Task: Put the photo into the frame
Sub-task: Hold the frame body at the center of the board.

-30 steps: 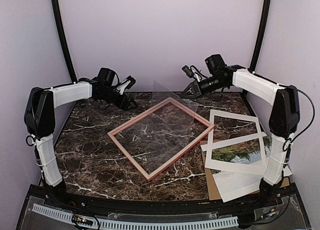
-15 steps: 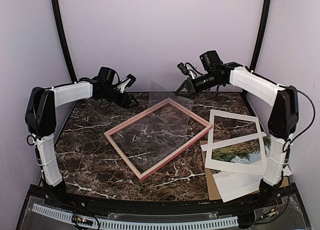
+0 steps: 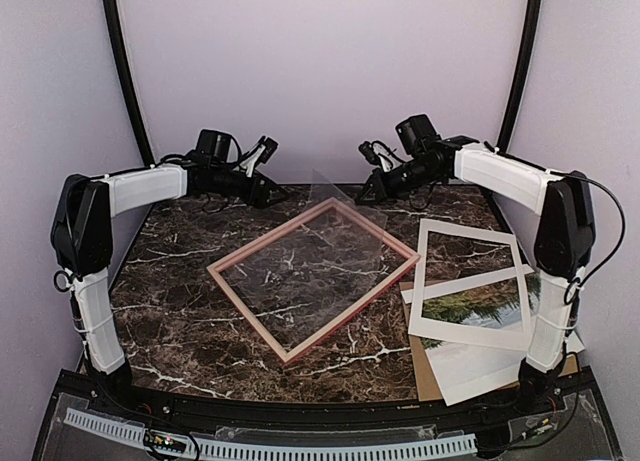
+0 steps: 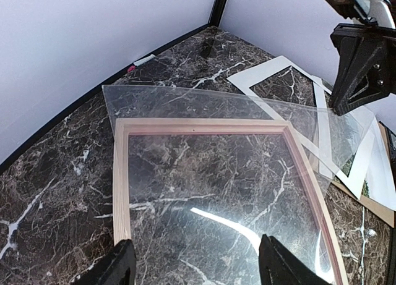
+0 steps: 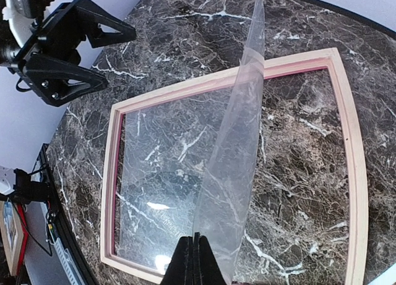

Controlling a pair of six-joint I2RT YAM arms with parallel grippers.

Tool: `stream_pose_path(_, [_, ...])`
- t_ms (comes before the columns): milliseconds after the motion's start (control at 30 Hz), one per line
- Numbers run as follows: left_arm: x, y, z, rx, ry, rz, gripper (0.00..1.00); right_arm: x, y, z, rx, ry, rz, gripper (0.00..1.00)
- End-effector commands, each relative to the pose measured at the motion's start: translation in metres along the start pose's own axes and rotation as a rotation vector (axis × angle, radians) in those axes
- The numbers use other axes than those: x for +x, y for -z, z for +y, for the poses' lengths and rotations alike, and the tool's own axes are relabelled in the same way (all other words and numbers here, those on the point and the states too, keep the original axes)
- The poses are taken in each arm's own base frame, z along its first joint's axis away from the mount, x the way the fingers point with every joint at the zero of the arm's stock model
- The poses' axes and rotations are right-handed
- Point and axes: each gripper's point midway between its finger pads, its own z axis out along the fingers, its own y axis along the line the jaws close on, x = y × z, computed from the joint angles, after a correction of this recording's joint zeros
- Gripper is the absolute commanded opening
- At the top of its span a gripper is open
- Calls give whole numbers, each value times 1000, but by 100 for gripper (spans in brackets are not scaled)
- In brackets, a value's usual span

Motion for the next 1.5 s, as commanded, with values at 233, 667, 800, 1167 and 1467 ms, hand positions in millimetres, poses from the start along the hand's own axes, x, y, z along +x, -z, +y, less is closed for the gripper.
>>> stream_pose_path(233, [10,10,-12,-5,11,2,70,27,-13,-44,70,-97,122,9])
stream_pose_path(667, [17,11,-6,-44,14,22,70,41,-16,-73,98,-142,167,25])
stream_pose_path(800, [17,10,-5,-50,17,25,70,46,-21,-78,98,-149,196,25])
stream_pose_path(1167, [81,19,33,-303,144,252,70,45,-24,-81,89,-167,214,0])
stream_pose_path(1467, [176,62,43,-492,230,624,69,27,-17,-67,10,-191,127,0])
